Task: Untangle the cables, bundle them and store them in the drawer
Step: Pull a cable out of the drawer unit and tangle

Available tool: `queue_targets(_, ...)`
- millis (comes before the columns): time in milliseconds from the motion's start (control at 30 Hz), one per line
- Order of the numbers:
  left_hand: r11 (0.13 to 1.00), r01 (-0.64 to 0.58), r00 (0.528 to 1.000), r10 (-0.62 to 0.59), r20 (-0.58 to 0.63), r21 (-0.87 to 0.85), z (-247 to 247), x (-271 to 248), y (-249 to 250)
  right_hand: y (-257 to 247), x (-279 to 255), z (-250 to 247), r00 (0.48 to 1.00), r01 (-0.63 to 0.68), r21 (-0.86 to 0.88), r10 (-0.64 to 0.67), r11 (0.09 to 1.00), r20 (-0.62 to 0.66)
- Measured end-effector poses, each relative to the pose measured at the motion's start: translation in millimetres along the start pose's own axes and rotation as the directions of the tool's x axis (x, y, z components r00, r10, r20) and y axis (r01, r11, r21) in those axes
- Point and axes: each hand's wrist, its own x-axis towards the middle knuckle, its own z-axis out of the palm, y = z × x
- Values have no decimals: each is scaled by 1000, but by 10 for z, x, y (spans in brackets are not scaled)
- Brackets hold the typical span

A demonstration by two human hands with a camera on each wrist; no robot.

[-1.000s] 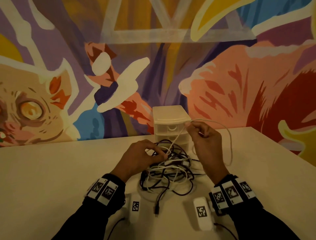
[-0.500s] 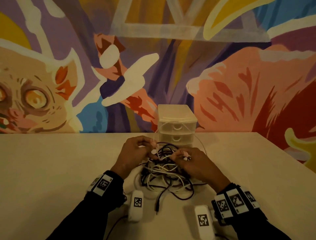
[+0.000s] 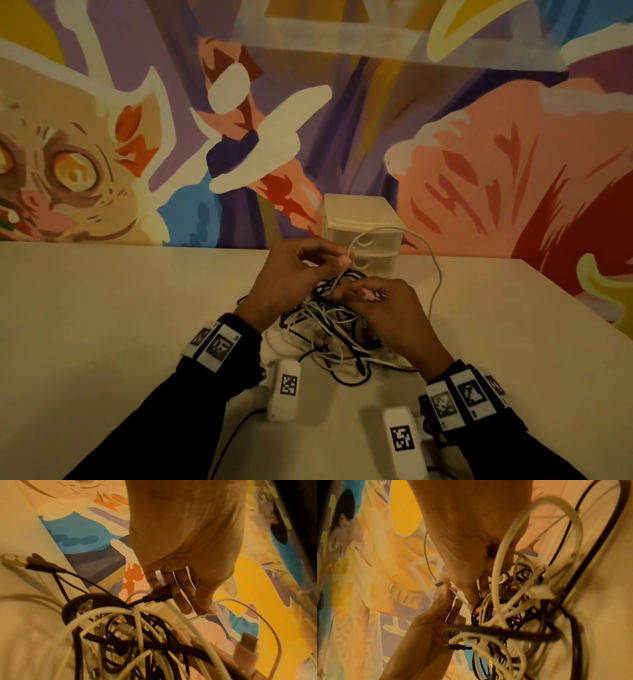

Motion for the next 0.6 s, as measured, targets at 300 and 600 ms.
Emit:
queue_targets(300, 994, 108, 991, -108, 74, -4, 13, -19, -173, 23, 10, 40, 992, 34, 92, -23, 995, -121)
queue_targets(600, 924, 119, 918, -243, 315, 364, -21, 15, -235, -72, 102, -112, 898, 66, 280, 66, 958, -435)
